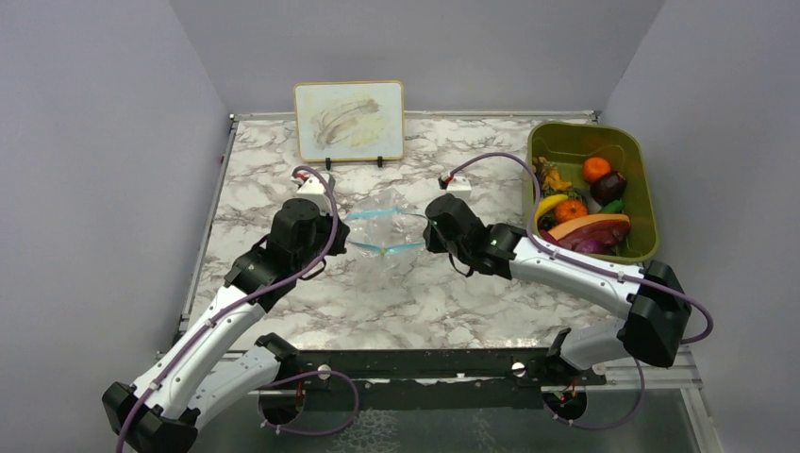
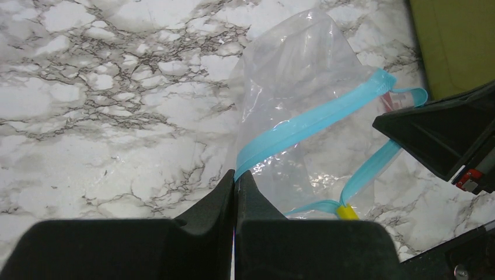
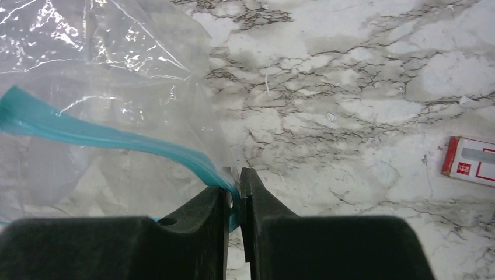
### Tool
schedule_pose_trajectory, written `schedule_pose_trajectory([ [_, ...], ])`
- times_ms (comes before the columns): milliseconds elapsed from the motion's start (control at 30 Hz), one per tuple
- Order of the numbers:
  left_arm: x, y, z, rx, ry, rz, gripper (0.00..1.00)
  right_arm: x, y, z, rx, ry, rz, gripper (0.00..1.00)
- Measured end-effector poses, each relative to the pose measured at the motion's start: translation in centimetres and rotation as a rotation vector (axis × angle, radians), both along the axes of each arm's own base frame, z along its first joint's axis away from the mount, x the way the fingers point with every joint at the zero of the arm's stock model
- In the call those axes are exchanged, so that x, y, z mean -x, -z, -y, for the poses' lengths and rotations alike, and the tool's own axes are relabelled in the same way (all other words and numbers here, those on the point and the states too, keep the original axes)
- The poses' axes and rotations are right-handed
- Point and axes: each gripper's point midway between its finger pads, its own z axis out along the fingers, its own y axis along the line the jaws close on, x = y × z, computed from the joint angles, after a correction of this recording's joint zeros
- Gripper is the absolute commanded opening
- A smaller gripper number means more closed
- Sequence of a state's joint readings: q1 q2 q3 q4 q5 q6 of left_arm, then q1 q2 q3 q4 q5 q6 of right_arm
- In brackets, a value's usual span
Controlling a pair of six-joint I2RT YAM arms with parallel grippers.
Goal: Place the food in the zip-top bag and seal the zipper
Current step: Open the zipper of the food storage bag.
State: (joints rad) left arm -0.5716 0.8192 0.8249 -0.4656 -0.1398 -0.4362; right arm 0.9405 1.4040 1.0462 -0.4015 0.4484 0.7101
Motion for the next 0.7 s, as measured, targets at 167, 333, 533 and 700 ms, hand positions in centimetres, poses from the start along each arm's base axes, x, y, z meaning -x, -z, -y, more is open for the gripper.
schedule_pose_trajectory([
  [167,0.5,0.1,1.1,0.027,0.060,-0.019,0.27,0.6,-0.1,-1.4,-0.052,-0.077,0.000,0.08],
  [333,1.2,-1.4,3.3,0.141,0.156,0.013,0.52,1.3,-1.7,-4.0,-0.162,-0.183,0.003,0.07],
  [533,1.3,-1.1,4.0,0.174,0.178,0.017,0.56,2.0,-2.6,-5.6,-0.230,-0.254,-0.005,0.06],
  [700,1.0,-1.1,4.0,0.166,0.179,0.023,0.34,2.2,-2.9,-6.0,-0.250,-0.272,-0.008,0.06],
])
